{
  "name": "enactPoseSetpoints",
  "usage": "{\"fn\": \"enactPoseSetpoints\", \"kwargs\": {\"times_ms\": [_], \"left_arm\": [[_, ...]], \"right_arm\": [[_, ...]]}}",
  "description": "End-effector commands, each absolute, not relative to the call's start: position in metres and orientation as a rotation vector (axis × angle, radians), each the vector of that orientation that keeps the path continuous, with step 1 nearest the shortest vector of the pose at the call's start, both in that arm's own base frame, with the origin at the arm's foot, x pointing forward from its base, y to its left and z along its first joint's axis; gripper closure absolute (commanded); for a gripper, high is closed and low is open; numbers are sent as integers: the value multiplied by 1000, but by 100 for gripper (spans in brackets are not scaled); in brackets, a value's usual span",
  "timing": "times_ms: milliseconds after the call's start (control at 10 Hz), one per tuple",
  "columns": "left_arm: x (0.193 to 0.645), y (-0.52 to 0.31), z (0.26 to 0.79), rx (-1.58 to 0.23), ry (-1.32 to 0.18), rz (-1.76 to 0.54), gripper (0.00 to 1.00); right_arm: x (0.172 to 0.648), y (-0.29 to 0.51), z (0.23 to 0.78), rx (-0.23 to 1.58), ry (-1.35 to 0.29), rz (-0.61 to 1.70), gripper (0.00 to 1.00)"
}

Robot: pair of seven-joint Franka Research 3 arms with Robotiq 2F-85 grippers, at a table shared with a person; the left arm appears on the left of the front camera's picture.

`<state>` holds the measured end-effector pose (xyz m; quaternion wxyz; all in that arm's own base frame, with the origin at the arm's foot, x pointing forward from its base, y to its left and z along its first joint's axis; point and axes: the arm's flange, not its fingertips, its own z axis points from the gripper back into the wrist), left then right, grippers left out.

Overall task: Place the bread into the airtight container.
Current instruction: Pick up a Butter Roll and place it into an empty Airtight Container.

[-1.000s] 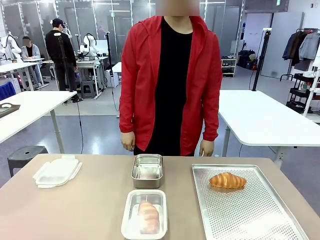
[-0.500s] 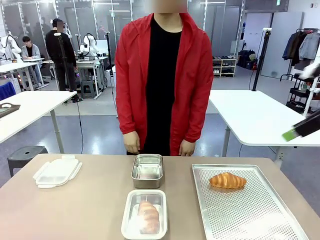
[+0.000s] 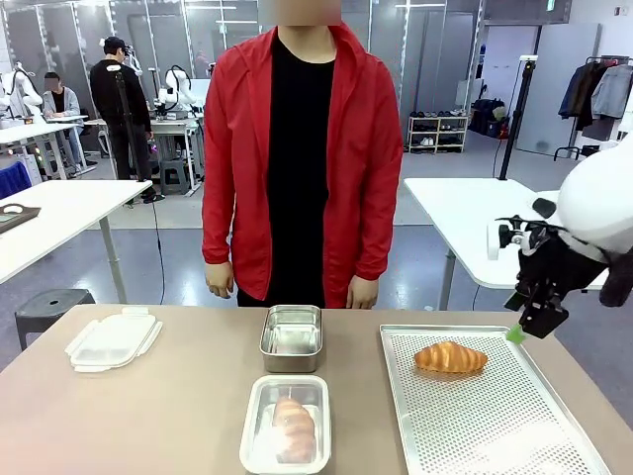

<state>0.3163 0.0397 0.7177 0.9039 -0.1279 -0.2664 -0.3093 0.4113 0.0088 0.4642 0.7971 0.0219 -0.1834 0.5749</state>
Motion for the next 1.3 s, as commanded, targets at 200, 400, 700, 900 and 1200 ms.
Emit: {"fn": "enactPoseSetpoints", "kwargs": {"times_ms": [200, 400, 700, 900, 1200], "left_arm": [[316, 40, 718, -265, -551, -646, 0], [316, 40, 718, -265, -551, -646, 0], [316, 40, 718, -265, -551, -646, 0], [316, 40, 718, -265, -551, -646, 0], [316, 40, 718, -265, -551, -646, 0]], "right_arm": [[411, 9, 464, 47, -394, 1234, 22], [411, 9, 464, 47, -394, 1234, 22], [431, 20, 444, 33, -350, 1350, 22], [455, 38, 424, -4, -321, 1433, 22], [486, 62, 404, -9, -216, 1427, 22]]}}
